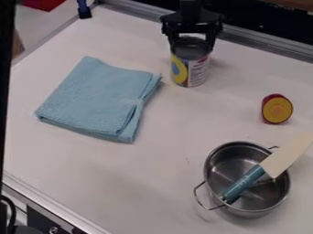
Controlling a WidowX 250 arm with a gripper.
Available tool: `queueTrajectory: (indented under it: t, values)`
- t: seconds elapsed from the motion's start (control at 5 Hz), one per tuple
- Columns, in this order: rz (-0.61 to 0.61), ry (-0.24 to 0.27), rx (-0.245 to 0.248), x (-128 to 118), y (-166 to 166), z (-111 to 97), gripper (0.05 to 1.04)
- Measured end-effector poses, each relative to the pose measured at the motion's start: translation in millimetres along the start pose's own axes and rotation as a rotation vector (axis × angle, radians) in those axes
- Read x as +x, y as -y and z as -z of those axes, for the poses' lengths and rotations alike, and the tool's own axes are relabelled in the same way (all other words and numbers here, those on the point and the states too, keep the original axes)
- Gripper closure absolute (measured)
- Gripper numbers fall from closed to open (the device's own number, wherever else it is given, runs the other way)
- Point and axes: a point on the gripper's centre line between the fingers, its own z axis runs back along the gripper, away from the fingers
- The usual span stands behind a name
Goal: Put the can to the upper left of the table
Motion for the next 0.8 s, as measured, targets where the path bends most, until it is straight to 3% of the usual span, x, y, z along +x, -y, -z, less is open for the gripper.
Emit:
queueTrajectory:
  t: [0.2, 0.8]
  values:
    - [0.039, -0.030, -0.005, -20, 4, -3, 0.085]
    - [0.193, -0.055, -0.050, -81, 8, -22, 0.085]
